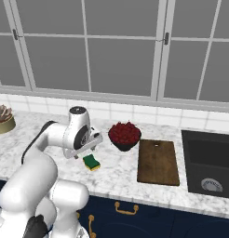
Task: Pick up the sponge from the counter and clean the cutting board by briefly scrubbing or pressing down on the cutting board. Once finished, release the sponge.
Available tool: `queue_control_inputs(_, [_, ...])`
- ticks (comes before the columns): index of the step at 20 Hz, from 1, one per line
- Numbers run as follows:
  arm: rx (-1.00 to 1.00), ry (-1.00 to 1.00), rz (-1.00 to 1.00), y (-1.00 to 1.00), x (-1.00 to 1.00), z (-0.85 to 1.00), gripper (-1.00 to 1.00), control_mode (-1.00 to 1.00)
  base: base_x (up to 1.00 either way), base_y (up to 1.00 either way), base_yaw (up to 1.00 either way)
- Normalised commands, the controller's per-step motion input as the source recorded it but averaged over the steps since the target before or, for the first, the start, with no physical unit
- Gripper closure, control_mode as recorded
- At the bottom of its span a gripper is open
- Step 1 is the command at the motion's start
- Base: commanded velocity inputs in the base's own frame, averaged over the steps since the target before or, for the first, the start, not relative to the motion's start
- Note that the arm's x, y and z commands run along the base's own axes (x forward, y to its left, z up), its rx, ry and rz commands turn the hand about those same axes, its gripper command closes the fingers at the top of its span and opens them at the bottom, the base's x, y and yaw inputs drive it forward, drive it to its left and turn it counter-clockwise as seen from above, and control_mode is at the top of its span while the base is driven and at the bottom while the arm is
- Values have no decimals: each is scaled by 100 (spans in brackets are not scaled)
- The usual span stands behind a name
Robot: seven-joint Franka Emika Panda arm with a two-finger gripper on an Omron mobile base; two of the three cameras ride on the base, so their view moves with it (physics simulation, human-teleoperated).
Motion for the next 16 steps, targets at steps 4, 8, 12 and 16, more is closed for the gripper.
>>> queue_control_inputs(4, [0, -22, -5, 0, -100, -7, -100, -100, 0, 0, 0])
queue_control_inputs(8, [0, -28, 0, 0, -100, 0, -100, -100, 0, 0, 0])
queue_control_inputs(12, [0, -33, 0, 0, -100, 12, -100, -100, 0, 0, 0])
queue_control_inputs(16, [0, -42, -1, 0, -100, 3, -100, -100, 0, 0, 0])
